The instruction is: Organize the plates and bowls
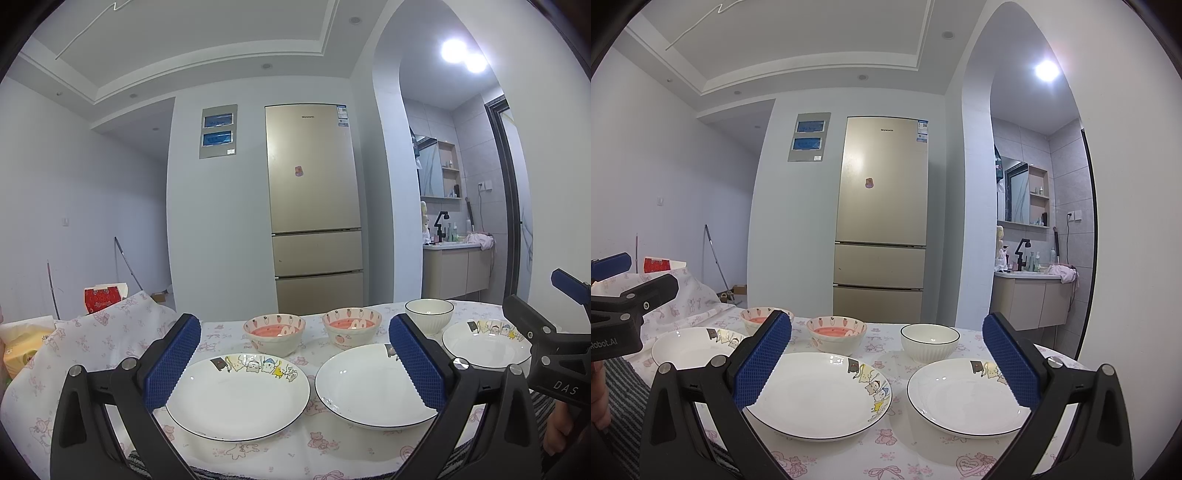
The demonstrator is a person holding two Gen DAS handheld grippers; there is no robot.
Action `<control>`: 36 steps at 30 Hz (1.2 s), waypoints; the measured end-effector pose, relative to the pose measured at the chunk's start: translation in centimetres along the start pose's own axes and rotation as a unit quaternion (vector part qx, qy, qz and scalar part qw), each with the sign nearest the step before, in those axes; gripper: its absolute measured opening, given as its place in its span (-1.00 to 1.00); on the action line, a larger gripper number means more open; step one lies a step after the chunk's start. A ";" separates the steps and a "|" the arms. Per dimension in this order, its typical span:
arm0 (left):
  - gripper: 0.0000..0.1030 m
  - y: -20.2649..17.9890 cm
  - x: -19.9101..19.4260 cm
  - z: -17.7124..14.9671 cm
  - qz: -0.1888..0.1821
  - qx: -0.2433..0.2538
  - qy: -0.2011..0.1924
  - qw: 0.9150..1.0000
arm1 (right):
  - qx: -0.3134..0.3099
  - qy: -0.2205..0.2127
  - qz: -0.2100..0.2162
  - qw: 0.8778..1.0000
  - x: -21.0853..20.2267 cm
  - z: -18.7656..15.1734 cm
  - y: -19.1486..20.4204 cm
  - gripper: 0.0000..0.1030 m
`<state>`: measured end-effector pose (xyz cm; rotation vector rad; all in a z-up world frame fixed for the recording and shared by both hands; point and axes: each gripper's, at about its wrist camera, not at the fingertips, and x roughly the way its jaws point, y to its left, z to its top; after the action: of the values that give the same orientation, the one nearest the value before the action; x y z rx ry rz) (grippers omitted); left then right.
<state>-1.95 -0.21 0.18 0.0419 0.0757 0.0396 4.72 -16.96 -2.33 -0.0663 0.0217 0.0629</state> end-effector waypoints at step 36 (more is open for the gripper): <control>1.00 0.1 -3.9 2.6 0.003 0.037 -0.035 0.999 | 0.028 0.002 -0.011 1.000 -0.8 2.6 -1.0 1.00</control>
<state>-5.60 -0.38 3.08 0.1180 0.0069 0.0412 3.99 -17.88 0.33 -0.0111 0.0273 0.0405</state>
